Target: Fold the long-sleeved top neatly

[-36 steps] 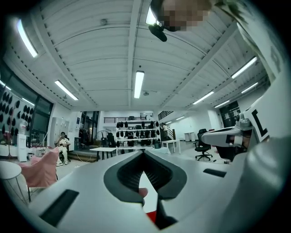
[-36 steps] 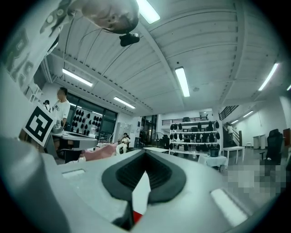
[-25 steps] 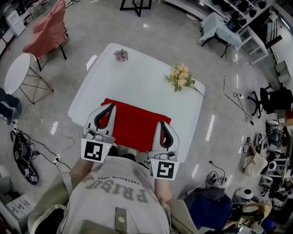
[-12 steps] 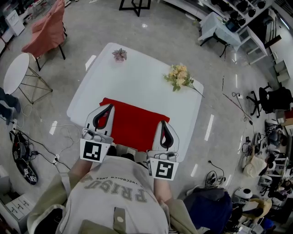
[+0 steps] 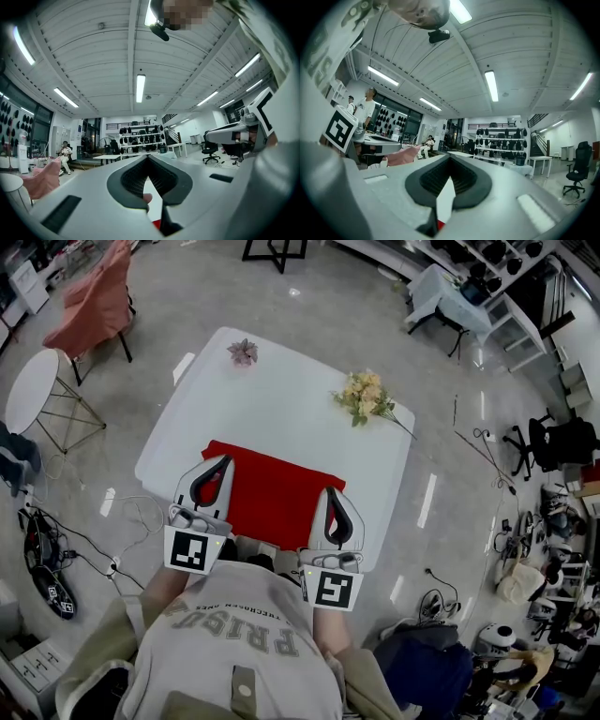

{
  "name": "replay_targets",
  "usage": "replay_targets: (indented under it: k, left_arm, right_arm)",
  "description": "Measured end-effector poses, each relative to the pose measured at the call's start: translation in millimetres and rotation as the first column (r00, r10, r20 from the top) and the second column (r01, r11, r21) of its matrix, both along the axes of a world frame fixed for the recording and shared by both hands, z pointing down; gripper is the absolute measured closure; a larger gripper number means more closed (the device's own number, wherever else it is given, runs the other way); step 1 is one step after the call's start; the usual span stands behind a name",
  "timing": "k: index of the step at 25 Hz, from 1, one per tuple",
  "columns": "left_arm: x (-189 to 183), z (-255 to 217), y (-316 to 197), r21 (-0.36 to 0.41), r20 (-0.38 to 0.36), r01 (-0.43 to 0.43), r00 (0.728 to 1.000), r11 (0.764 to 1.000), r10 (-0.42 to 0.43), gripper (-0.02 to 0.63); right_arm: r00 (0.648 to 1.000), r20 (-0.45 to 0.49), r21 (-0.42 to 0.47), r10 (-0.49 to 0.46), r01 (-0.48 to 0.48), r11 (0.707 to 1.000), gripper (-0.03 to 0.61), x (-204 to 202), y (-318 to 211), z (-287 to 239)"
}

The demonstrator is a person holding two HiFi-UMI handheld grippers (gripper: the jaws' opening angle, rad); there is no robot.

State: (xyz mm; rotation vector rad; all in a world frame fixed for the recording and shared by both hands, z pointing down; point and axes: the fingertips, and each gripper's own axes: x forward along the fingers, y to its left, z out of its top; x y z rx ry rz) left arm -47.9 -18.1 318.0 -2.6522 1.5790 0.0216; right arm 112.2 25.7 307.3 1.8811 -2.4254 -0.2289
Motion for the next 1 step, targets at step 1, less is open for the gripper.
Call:
replay_targets:
  k: [1]
  left_arm:
    - [0.4, 0.1, 0.4, 0.001, -0.001, 0.000, 1.000, 1.000, 0.000, 0.603]
  right_arm:
    - [1.000, 0.000, 0.002, -0.001, 0.001, 1.000, 0.578, 0.0, 0.4, -0.4]
